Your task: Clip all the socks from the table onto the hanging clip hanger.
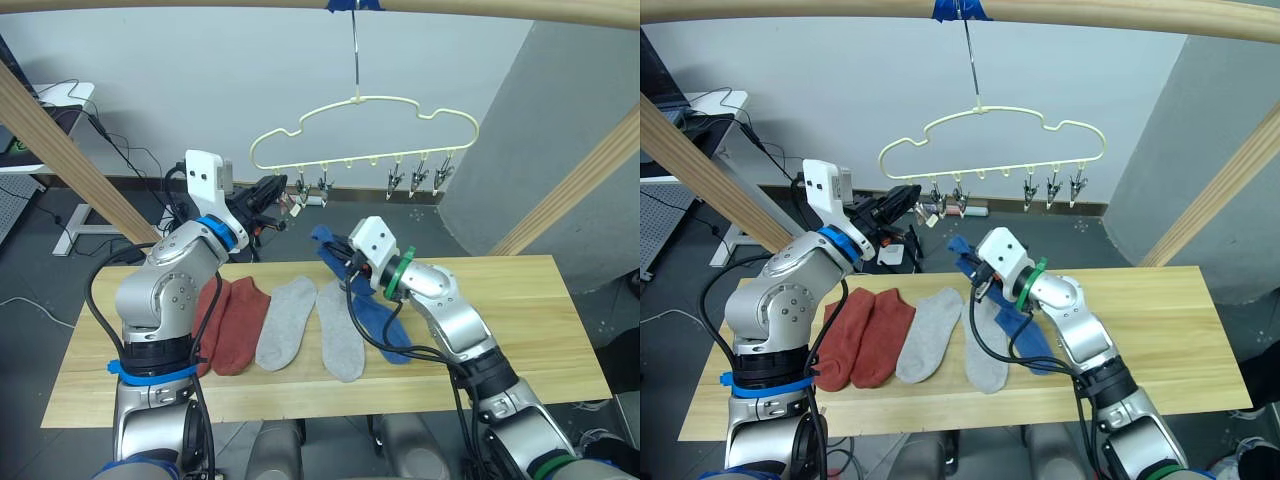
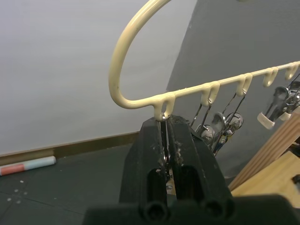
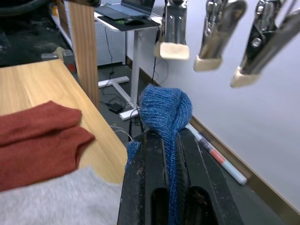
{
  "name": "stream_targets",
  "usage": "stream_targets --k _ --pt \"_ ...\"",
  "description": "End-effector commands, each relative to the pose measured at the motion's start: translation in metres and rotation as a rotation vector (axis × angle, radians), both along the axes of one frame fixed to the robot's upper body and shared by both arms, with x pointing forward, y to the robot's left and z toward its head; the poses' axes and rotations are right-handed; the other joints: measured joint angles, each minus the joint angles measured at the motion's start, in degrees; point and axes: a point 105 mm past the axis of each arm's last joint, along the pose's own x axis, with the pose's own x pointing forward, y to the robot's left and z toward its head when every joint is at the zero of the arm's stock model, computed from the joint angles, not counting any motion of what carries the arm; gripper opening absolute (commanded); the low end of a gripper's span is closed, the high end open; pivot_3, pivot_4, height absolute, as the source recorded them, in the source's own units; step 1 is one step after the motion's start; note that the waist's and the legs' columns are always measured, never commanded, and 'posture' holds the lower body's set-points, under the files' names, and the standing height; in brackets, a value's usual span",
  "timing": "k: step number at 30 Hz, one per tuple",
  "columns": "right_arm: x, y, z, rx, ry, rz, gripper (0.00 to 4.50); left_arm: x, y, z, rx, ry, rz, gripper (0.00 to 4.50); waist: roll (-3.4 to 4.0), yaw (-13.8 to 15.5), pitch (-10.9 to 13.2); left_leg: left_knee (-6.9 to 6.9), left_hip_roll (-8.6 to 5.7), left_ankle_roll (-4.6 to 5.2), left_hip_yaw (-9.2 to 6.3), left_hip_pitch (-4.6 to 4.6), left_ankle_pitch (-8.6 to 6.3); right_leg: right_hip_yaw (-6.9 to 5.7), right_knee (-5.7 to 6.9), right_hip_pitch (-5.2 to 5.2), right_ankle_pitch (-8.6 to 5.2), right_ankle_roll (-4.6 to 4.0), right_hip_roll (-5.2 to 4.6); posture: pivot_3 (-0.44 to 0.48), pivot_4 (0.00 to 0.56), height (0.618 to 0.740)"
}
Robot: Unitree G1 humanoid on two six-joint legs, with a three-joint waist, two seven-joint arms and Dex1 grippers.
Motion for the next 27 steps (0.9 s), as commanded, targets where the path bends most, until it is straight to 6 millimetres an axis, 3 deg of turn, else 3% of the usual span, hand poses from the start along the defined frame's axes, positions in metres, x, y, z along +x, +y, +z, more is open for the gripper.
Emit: stream_targets --k 1,8,27 --pt "0.003 0.014 0.012 0.029 -0.045 0.015 0.01 -0.013 -0.013 0.031 -0.018 -0.124 -0.065 0.0 0.0 0.0 0.0 0.02 0.0 0.0 0.0 0.0 0.0 0.0 0.04 0.0 0.0 0.0 0.0 -0.16 0.274 0.74" --pt "0.015 0.031 0.021 0.096 -0.028 0.02 0.01 -0.016 -0.014 0.03 -0.026 -0.119 -0.069 0.0 -0.01 0.1 0.0 0.09 0.0 0.0 -0.02 -0.02 0.0 -0.01 0.09 -0.01 0.0 0.0 -0.01 -0.146 0.269 0.74" --pt "0.015 0.042 0.045 0.23 -0.071 0.026 0.01 -0.019 -0.013 0.02 -0.022 -0.088 -0.063 0.0 -0.01 0.4 0.0 0.21 0.0 0.0 -0.08 -0.13 0.0 -0.05 0.16 -0.06 0.0 -0.01 -0.02 -0.141 0.268 0.74"
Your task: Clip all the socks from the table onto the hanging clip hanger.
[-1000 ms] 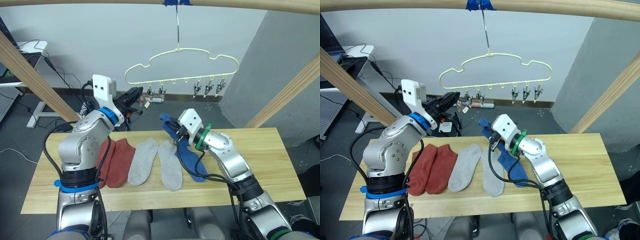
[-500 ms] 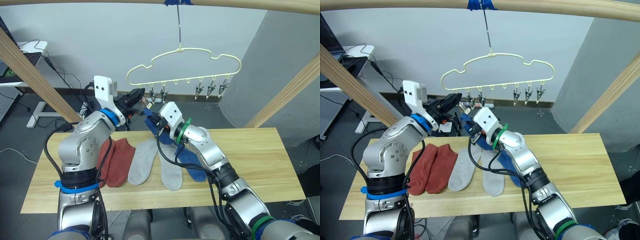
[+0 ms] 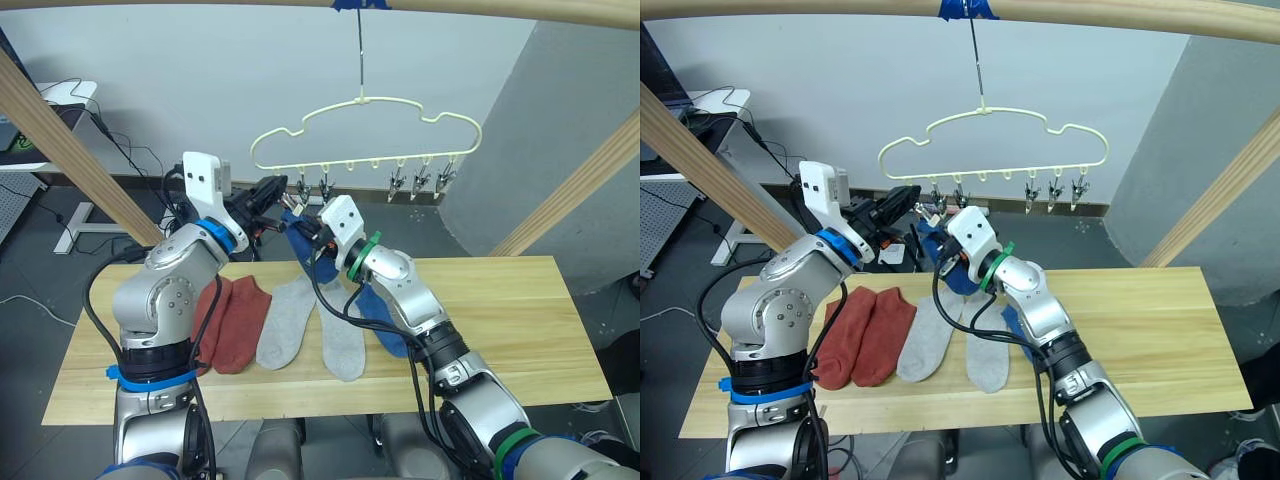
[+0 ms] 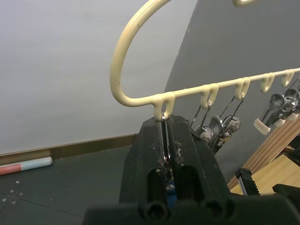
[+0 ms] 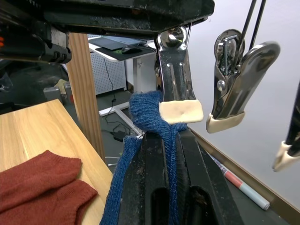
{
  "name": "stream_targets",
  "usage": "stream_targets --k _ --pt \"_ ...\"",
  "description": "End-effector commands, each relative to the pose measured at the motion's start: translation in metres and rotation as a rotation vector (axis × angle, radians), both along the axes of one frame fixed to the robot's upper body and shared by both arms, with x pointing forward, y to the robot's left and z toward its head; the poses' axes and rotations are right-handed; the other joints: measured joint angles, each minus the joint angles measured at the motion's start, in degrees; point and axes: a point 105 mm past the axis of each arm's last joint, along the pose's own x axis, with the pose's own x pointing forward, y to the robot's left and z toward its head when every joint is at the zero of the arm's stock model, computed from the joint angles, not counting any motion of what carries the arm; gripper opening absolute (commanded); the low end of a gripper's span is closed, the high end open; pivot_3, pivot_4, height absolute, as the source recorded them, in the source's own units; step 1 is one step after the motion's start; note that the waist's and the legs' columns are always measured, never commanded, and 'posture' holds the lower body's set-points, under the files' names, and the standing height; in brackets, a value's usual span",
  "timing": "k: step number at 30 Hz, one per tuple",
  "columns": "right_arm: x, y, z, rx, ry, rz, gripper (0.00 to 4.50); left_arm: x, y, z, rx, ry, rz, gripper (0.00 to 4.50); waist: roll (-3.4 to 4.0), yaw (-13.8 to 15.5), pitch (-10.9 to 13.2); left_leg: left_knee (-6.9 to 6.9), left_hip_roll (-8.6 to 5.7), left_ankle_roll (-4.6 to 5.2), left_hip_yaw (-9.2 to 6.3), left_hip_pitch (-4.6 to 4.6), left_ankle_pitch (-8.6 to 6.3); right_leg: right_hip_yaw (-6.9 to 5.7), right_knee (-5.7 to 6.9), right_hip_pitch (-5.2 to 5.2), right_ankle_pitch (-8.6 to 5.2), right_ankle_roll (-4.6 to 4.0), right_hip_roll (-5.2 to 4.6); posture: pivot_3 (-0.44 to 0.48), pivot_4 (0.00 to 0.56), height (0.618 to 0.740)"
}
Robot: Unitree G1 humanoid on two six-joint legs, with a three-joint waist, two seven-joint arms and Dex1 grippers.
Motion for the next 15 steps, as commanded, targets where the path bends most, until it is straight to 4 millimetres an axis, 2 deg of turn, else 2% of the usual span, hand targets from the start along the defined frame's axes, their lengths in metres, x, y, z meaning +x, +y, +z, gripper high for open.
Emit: stream_targets --k 1,8,12,15 --pt "-0.005 0.007 0.03 0.086 -0.084 0.026 0.0 -0.012 -0.011 0.017 -0.015 -0.078 -0.056 0.26 0.0 0.0 0.0 0.01 0.0 0.0 -0.01 -0.01 0.0 0.0 0.01 0.0 0.0 0.0 0.0 -0.141 0.267 0.74" --pt "-0.007 0.011 0.027 0.074 -0.071 0.043 0.0 -0.015 -0.011 0.013 -0.005 -0.062 -0.068 2.4 0.01 0.1 0.0 0.21 0.0 0.0 -0.09 -0.06 0.0 -0.07 0.13 -0.01 0.0 0.0 0.01 -0.141 0.268 0.74" --pt "-0.009 0.013 0.023 0.061 -0.048 0.059 0.0 -0.015 -0.01 0.01 -0.002 -0.053 -0.062 2.4 0.01 0.0 0.0 0.3 0.0 0.0 -0.09 -0.06 0.0 -0.07 0.18 0.0 0.01 -0.01 0.02 -0.14 0.268 0.74" --pt "-0.01 0.013 0.02 0.053 -0.037 0.063 0.78 -0.015 -0.009 0.009 0.006 -0.05 -0.056 2.43 0.01 0.0 0.0 0.3 0.0 0.0 -0.09 -0.06 0.0 -0.07 0.18 0.0 0.01 -0.01 0.03 -0.138 0.269 0.74"
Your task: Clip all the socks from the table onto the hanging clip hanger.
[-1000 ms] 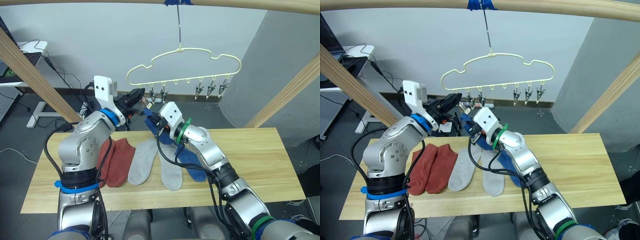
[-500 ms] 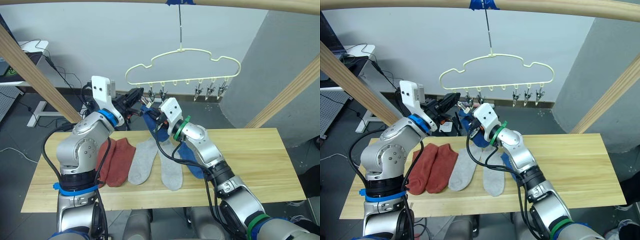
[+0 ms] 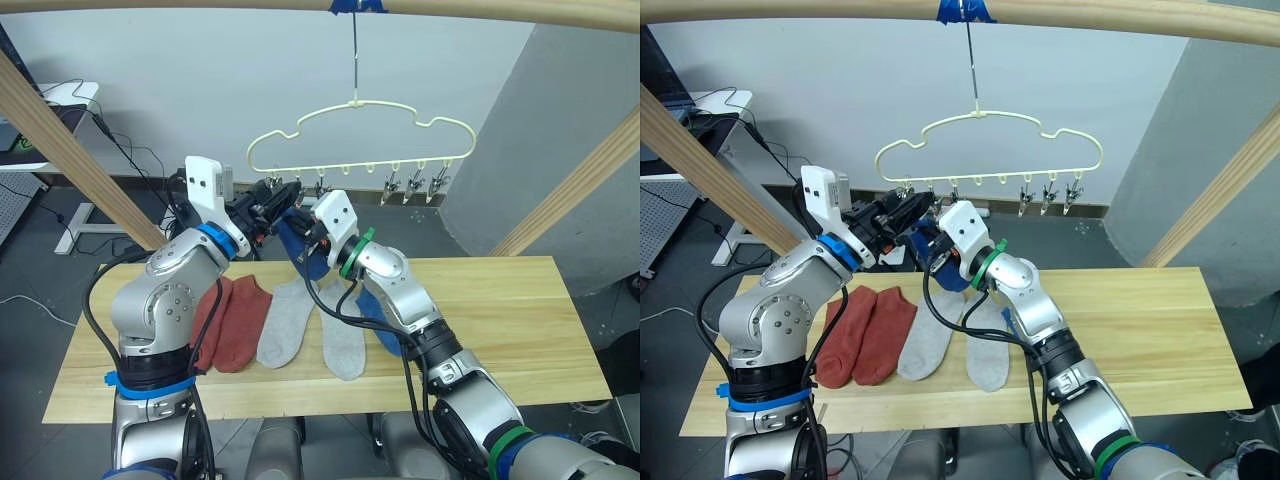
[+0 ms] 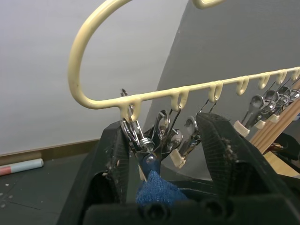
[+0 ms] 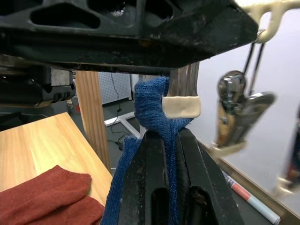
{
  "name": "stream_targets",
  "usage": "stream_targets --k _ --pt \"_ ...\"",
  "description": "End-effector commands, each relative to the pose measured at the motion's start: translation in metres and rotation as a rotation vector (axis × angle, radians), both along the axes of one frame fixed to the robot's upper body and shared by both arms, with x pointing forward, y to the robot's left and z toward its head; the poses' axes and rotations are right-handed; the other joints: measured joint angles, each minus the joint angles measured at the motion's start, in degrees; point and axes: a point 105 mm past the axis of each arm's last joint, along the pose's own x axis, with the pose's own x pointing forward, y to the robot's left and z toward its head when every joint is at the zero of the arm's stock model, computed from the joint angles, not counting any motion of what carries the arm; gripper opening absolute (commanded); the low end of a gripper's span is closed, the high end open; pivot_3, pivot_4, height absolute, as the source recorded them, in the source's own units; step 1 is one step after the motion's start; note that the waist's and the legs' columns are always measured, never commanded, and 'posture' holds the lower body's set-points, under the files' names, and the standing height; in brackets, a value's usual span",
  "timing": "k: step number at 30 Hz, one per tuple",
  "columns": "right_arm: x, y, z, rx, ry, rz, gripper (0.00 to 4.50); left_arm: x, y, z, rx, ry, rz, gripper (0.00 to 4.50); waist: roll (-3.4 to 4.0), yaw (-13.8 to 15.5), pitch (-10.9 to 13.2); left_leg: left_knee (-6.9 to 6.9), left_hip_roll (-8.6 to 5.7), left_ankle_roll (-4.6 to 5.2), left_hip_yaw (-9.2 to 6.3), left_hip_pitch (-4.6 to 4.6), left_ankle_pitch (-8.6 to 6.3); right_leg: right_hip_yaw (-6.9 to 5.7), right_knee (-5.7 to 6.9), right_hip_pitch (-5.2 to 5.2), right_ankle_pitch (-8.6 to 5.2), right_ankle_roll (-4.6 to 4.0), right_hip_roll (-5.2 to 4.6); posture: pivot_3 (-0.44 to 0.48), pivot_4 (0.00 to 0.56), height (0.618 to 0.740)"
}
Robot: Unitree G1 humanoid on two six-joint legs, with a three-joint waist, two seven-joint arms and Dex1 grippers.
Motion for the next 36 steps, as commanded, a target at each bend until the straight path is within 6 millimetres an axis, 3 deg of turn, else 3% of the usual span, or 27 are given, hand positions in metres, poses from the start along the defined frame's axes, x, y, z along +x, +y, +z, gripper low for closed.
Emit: stream_targets --k 1,6,12,18,26,31,36 --pt "-0.006 0.003 0.013 0.029 -0.032 0.032 1.08 -0.008 -0.004 0.012 0.013 -0.06 -0.02 2.43 0.0 0.0 0.0 0.0 0.0 0.0 0.0 0.0 0.0 0.0 0.0 0.0 0.0 0.0 0.0 -0.138 0.269 0.74" --pt "-0.009 0.005 0.004 -0.035 -0.025 0.049 2.91 -0.008 -0.002 0.008 0.037 -0.062 -0.01 2.43 0.0 0.0 0.0 0.0 0.0 0.0 0.0 0.0 0.0 0.0 -0.01 0.0 0.0 0.0 0.0 -0.137 0.269 0.74" --pt "-0.024 -0.01 -0.008 -0.102 -0.033 0.093 2.91 -0.011 0.001 0.007 0.138 -0.137 0.024 2.43 0.0 0.1 0.0 -0.02 0.0 0.0 0.01 0.0 0.0 0.02 -0.04 0.01 0.0 0.0 -0.01 -0.14 0.268 0.74" --pt "-0.042 -0.055 -0.018 -0.226 -0.022 0.103 2.91 -0.018 0.005 -0.006 0.293 -0.259 0.071 2.43 0.01 0.1 0.0 -0.02 0.0 0.0 0.0 0.0 0.0 0.03 -0.03 0.0 0.0 0.0 -0.02 -0.144 0.266 0.74" --pt "-0.075 -0.113 0.019 -0.252 -0.029 0.125 2.91 -0.028 -0.013 -0.016 0.242 -0.326 0.133 2.43 0.0 0.5 0.0 0.03 -0.01 0.01 0.03 -0.01 -0.01 0.07 -0.06 0.03 -0.01 0.02 -0.02 -0.172 0.269 0.74" --pt "-0.085 -0.13 0.04 -0.243 -0.022 0.109 2.91 -0.026 -0.016 -0.02 0.234 -0.364 0.188 2.43 0.0 0.4 0.0 0.04 -0.06 0.02 0.07 0.0 -0.01 0.08 -0.07 0.04 -0.01 0.02 0.11 -0.191 0.271 0.74" --pt "-0.089 -0.139 0.045 -0.239 0.01 0.084 2.94 -0.02 -0.019 -0.024 0.221 -0.367 0.22 1.31 0.01 0.1 0.0 0.09 -0.1 0.02 0.15 0.0 0.0 0.14 -0.08 0.04 -0.02 0.02 0.17 -0.209 0.272 0.74"
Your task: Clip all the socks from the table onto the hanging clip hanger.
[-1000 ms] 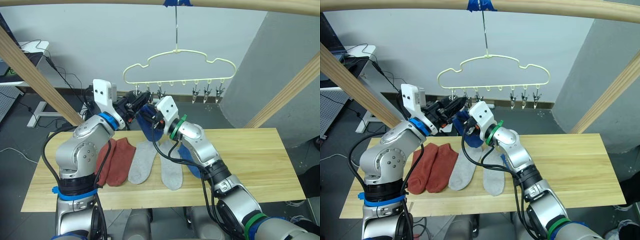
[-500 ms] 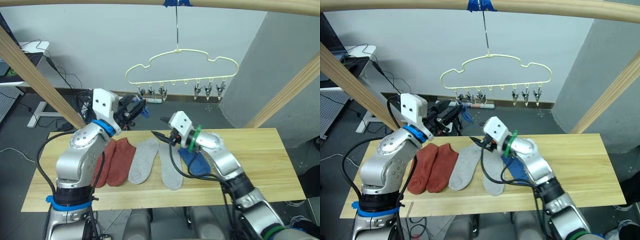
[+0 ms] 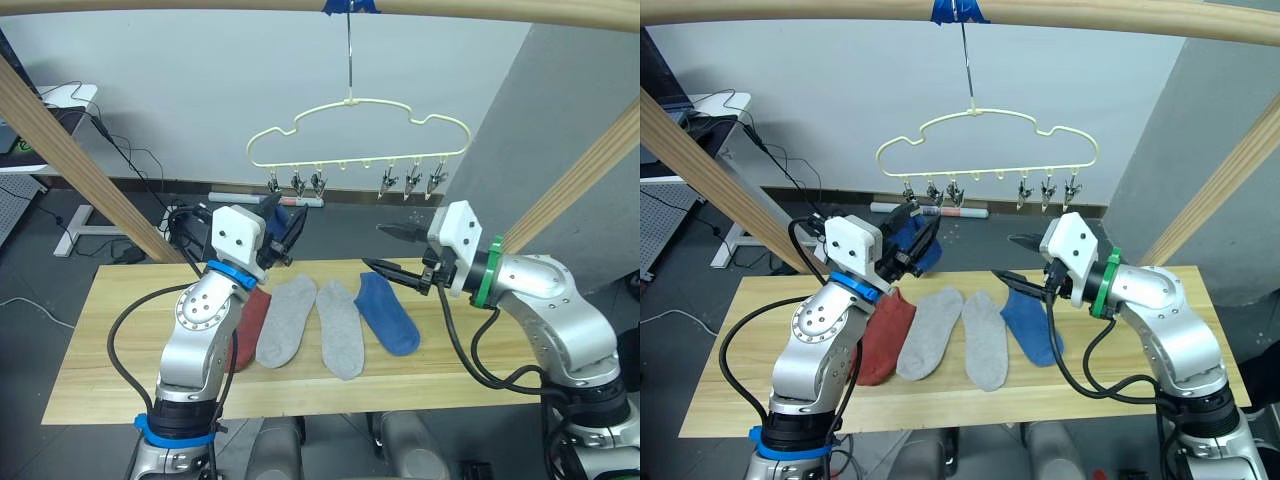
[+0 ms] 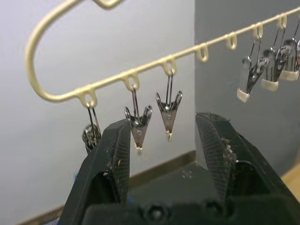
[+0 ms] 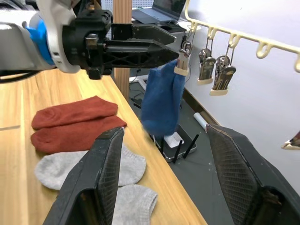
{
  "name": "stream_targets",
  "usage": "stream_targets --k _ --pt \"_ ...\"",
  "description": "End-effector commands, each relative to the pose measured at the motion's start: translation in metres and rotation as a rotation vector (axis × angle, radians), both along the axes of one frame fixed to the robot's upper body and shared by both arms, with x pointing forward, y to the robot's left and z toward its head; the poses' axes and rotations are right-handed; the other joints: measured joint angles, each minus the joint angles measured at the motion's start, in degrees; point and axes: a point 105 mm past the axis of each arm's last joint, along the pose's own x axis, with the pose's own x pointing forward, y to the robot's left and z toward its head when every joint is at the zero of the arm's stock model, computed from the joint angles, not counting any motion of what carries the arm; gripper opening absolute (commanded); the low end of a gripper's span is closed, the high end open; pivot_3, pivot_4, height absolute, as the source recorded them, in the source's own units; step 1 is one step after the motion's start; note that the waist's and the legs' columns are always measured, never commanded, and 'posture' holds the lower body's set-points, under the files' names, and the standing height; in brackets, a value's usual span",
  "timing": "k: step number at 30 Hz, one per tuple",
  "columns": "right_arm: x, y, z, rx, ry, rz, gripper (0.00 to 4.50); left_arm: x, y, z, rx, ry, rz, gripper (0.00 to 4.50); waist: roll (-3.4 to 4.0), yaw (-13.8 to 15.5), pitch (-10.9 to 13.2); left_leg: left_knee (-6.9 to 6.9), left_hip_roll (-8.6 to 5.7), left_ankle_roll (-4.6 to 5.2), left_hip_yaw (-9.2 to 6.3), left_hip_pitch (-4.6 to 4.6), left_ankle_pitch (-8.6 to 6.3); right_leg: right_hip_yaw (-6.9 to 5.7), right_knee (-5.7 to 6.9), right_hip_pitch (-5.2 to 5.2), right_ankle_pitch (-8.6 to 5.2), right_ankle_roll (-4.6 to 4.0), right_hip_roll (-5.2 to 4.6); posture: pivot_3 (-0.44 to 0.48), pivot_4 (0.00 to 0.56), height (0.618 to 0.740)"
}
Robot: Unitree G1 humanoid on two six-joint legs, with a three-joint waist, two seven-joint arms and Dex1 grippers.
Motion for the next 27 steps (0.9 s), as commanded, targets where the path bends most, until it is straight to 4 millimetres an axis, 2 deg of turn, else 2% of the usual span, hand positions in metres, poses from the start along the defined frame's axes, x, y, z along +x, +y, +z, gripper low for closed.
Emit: stream_targets --k 1,15,27 --pt "-0.008 -0.004 0.011 0.021 -0.016 0.0 2.94 0.0 -0.005 0.008 -0.002 -0.051 0.008 1.31 0.0 -0.1 0.0 0.0 0.0 0.0 0.02 0.0 0.0 0.02 0.0 0.0 0.0 0.01 0.0 -0.216 0.273 0.74" --pt "-0.004 -0.015 0.026 0.039 -0.03 -0.064 2.94 0.025 -0.011 0.011 -0.062 -0.044 0.049 1.31 -0.02 -1.1 0.0 0.0 -0.06 0.0 0.03 -0.01 0.0 0.01 -0.02 0.0 -0.01 0.02 0.02 -0.241 0.278 0.74" --pt "-0.001 -0.02 0.028 0.041 -0.033 -0.09 2.94 0.021 -0.013 0.011 -0.082 -0.064 0.056 1.31 -0.02 -1.2 0.0 0.0 -0.05 0.01 0.04 -0.01 0.0 0.03 -0.03 0.0 -0.02 0.03 0.02 -0.25 0.281 0.74"
